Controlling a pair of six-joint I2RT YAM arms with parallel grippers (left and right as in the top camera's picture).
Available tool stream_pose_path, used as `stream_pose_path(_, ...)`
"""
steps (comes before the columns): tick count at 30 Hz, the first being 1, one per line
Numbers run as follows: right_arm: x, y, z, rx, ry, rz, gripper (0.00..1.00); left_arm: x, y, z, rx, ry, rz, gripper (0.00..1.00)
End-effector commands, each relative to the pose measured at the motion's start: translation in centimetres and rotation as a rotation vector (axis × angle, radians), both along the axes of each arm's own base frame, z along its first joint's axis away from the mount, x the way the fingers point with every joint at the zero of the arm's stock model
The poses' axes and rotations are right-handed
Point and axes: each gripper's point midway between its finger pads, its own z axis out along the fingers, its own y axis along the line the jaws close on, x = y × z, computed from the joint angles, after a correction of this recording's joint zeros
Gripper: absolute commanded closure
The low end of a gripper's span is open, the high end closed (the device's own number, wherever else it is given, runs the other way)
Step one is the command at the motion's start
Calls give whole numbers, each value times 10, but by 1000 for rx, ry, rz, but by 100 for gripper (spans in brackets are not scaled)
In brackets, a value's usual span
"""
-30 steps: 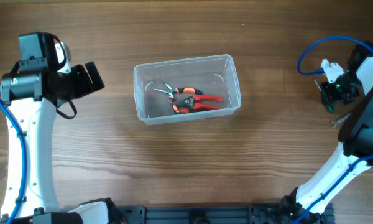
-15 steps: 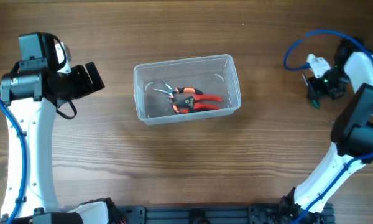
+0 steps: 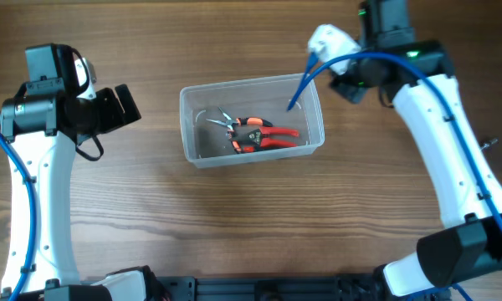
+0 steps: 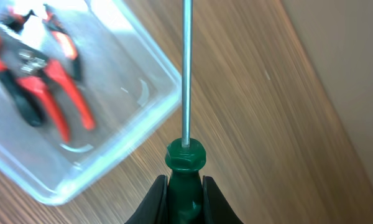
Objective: Pack container
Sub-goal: 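Place the green screwdriver into the container with the right gripper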
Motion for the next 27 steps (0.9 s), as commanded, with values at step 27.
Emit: stream_pose_path(27,-37,114,-136,-85,274,560,96,-10,-4,-5,-13,45,2,0)
